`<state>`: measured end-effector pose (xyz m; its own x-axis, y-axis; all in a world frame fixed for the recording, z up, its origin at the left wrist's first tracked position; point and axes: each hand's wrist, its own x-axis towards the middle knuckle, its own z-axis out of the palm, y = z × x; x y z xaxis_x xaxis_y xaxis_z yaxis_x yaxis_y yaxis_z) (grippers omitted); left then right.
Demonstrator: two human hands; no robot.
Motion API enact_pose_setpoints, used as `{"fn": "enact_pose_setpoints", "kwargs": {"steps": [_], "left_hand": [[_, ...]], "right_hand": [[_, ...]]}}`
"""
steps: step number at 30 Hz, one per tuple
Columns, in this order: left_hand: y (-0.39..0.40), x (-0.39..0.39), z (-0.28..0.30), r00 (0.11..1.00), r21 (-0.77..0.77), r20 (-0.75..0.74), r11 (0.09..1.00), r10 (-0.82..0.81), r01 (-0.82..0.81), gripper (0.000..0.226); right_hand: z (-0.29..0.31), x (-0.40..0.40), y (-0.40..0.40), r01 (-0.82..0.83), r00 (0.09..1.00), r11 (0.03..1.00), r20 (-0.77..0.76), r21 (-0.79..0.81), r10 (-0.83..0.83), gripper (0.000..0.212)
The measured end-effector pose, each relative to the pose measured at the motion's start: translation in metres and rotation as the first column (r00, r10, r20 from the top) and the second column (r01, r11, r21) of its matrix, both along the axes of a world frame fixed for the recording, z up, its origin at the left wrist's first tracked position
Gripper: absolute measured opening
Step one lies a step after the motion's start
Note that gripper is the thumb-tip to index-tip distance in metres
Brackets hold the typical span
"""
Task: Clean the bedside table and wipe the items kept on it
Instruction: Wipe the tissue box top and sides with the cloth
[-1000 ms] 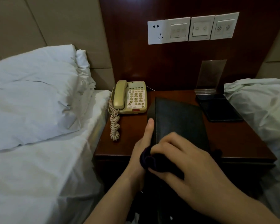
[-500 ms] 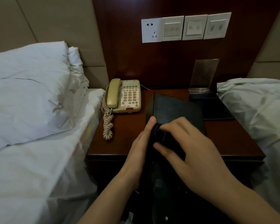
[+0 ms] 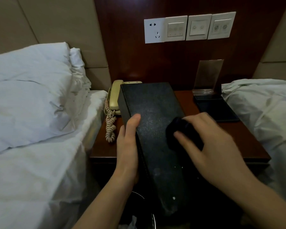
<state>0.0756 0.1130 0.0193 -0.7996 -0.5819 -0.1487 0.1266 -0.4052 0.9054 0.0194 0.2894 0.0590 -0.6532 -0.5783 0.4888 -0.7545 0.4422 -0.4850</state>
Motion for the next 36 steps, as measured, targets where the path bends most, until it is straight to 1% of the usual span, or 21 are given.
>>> {"fn": "enact_pose_setpoints", "kwargs": {"steps": [3,5,7,9,11,12,14,16,17,18,21,22,23,25,26,28,29,31,33,35,36], "left_hand": [[0.001,-0.004,-0.005,0.999,0.053,-0.035,0.999,0.006,-0.004,0.1],[-0.003,-0.005,-0.005,0.999,0.056,-0.049,0.998,0.013,-0.011,0.099],[-0.009,-0.006,-0.002,0.999,0.008,-0.044,1.0,0.004,-0.004,0.1],[-0.014,-0.006,0.0,0.999,-0.027,-0.036,0.999,-0.023,0.022,0.102],[-0.015,-0.007,-0.001,0.999,-0.041,-0.033,0.999,-0.014,0.013,0.101],[-0.015,-0.008,-0.001,1.0,-0.041,-0.024,0.999,0.001,-0.002,0.1],[-0.016,-0.011,-0.001,1.0,-0.008,-0.012,1.0,0.024,-0.024,0.099],[-0.017,-0.014,0.0,1.0,0.029,-0.009,1.0,0.006,-0.006,0.097],[-0.018,-0.015,0.0,1.0,0.025,0.001,1.0,-0.017,0.017,0.096],[-0.018,-0.014,0.002,0.999,0.004,0.02,0.999,-0.043,0.043,0.095],[-0.01,-0.012,0.002,0.985,-0.063,0.107,0.987,-0.137,0.144,0.098],[-0.007,-0.011,0.003,0.981,-0.077,0.125,0.984,-0.149,0.159,0.095],[-0.007,-0.01,0.004,0.981,-0.097,0.128,0.983,-0.142,0.155,0.085],[-0.015,-0.007,0.011,0.987,-0.091,0.116,0.989,-0.108,0.119,0.063],[-0.021,-0.006,0.014,0.989,-0.075,0.112,0.991,-0.099,0.107,0.061],[-0.033,-0.004,0.017,0.99,-0.082,0.1,0.99,-0.103,0.112,0.072],[-0.034,-0.004,0.017,0.99,-0.087,0.098,0.99,-0.101,0.11,0.077],[-0.033,-0.002,0.016,0.989,-0.078,0.095,0.989,-0.115,0.123,0.078],[-0.027,-0.002,0.017,0.987,-0.071,0.108,0.989,-0.119,0.127,0.076],[-0.024,-0.003,0.02,0.986,-0.052,0.112,0.99,-0.126,0.132,0.088],[-0.025,-0.004,0.021,0.987,-0.039,0.106,0.992,-0.118,0.123,0.095]], "right_hand": [[-0.002,0.041,-0.016,-0.189,0.974,0.976,-0.104,0.106,0.2,0.022],[-0.002,0.042,-0.018,-0.239,0.962,0.963,-0.107,0.127,0.252,0.023],[-0.002,0.022,-0.013,-0.188,0.979,0.98,-0.068,0.061,0.192,0.024],[0.0,-0.004,-0.005,-0.069,0.998,0.998,-0.003,0.001,0.069,0.027],[-0.003,-0.015,-0.002,0.028,0.999,1.0,0.017,-0.002,-0.028,0.03],[-0.005,-0.01,-0.004,0.026,1.0,1.0,0.007,0.006,-0.026,0.03],[-0.006,0.017,-0.013,-0.096,0.995,0.995,-0.032,0.035,0.097,0.025],[-0.006,0.041,-0.019,-0.243,0.967,0.966,-0.06,0.091,0.249,0.022],[-0.004,0.044,-0.022,-0.277,0.956,0.955,-0.067,0.107,0.285,0.022],[-0.001,0.042,-0.025,-0.273,0.958,0.957,-0.067,0.096,0.28,0.023],[0.008,0.022,-0.028,-0.18,0.982,0.984,-0.053,0.006,0.18,0.03],[0.008,0.02,-0.027,-0.179,0.982,0.984,-0.06,0.0,0.179,0.031],[0.008,0.022,-0.026,-0.211,0.976,0.977,-0.06,0.016,0.211,0.03],[0.004,0.04,-0.021,-0.349,0.934,0.932,-0.05,0.097,0.354,0.028],[0.0,0.05,-0.019,-0.41,0.905,0.901,-0.058,0.143,0.421,0.03],[-0.008,0.063,-0.017,-0.46,0.873,0.867,-0.08,0.192,0.481,0.039],[-0.01,0.063,-0.018,-0.459,0.874,0.87,-0.081,0.18,0.478,0.039],[-0.009,0.056,-0.021,-0.431,0.895,0.895,-0.069,0.116,0.44,0.029],[-0.003,0.041,-0.023,-0.336,0.94,0.941,-0.052,0.038,0.338,0.027],[0.0,0.029,-0.024,-0.238,0.97,0.971,-0.046,-0.015,0.237,0.028],[-0.001,0.029,-0.025,-0.22,0.975,0.975,-0.041,-0.022,0.219,0.028]]}}
